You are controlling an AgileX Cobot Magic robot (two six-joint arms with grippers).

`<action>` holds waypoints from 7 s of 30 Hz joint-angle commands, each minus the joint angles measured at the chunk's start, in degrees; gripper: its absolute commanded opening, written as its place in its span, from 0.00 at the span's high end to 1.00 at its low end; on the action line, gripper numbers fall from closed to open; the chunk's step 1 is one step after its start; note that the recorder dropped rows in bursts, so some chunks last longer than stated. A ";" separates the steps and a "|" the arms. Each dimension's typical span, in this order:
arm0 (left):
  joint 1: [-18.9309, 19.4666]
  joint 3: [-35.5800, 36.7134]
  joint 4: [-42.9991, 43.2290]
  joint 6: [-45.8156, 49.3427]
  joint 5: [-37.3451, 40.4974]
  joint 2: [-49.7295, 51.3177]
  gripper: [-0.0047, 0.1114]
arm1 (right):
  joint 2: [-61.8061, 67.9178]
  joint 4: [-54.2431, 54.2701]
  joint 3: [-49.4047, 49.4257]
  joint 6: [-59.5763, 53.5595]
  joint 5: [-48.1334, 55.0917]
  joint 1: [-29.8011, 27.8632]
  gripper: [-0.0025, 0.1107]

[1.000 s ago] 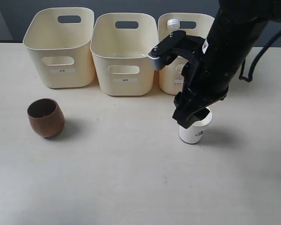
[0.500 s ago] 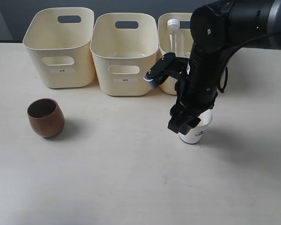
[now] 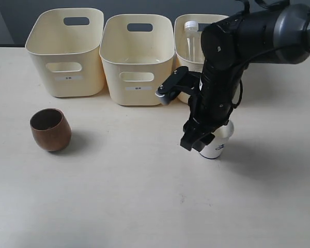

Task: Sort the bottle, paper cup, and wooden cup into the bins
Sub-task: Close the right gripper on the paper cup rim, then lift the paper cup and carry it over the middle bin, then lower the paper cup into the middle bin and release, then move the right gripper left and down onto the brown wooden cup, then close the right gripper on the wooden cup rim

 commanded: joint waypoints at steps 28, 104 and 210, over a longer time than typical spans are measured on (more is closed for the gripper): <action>0.18 0.07 0.17 -0.11 -0.25 -0.28 0.96 | -17.78 -1.99 -8.72 -0.31 -24.00 0.06 0.98; 0.18 0.07 0.17 -0.11 -0.25 -0.28 0.96 | 21.07 -0.68 -48.77 -0.30 -11.84 0.46 0.67; 0.18 0.07 0.17 -0.11 -0.29 -0.28 0.96 | 32.06 11.80 -50.42 -31.48 -6.88 21.74 0.98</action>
